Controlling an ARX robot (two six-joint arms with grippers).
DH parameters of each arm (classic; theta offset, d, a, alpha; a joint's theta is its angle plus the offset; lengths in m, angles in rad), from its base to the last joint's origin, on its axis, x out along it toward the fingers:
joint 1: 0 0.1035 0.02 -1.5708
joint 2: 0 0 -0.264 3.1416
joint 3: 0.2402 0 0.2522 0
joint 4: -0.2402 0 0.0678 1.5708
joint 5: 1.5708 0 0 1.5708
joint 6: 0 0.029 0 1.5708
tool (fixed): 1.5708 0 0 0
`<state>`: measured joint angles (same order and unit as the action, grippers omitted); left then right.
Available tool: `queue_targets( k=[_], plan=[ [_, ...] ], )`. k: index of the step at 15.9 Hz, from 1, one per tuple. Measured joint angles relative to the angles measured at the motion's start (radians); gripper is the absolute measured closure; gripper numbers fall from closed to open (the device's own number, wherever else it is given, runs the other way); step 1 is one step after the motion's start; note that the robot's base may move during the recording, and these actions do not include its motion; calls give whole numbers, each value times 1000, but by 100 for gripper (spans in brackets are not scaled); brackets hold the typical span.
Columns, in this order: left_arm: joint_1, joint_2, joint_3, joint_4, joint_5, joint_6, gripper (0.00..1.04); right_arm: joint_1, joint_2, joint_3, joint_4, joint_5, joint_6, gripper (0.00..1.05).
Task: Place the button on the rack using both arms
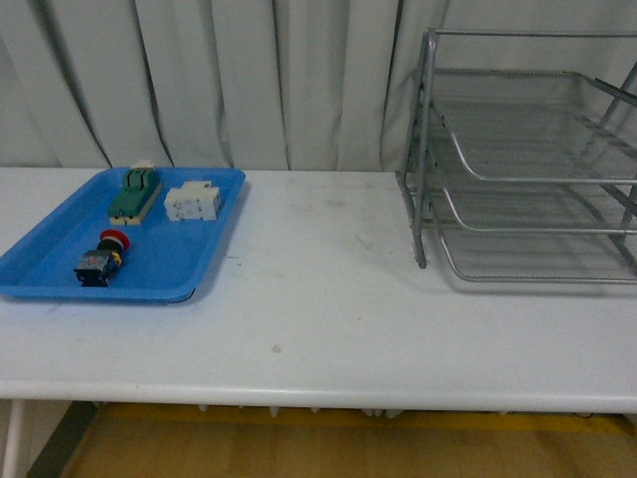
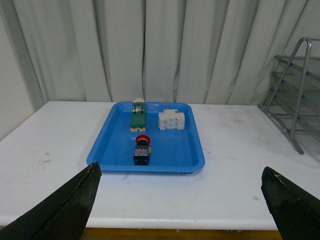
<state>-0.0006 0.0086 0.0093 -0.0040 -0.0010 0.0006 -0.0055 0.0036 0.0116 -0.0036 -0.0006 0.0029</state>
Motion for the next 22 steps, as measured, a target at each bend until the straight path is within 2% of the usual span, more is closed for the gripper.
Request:
queue_targets(
  k=[4,5,6,7,9,12,14,17,22],
  plan=[
    [0,0,0,0,0,0,7,0,0,0,0,0,0,6],
    [0,0,0,0,0,0,7,-67,114,62,-166,-178,98,6],
    [0,0,0,0,0,0,7,-102,248,76,-126,-264,208,6],
    [0,0,0,0,1,0,7,-122,351,75,-26,-338,325,6],
    [0,0,0,0,1,0,7,-159,654,81,282,-345,565,6],
    [0,0,0,0,1,0,7,-159,1124,155,723,-373,866,6],
    [0,0,0,0,1,0,7,-158,1376,236,910,-362,1014,6],
    [0,0,0,0,1,0,7,-129,1612,352,999,-316,1130,6],
    [0,0,0,0,1,0,7,-84,1822,521,1005,-259,1208,6]
  ],
)
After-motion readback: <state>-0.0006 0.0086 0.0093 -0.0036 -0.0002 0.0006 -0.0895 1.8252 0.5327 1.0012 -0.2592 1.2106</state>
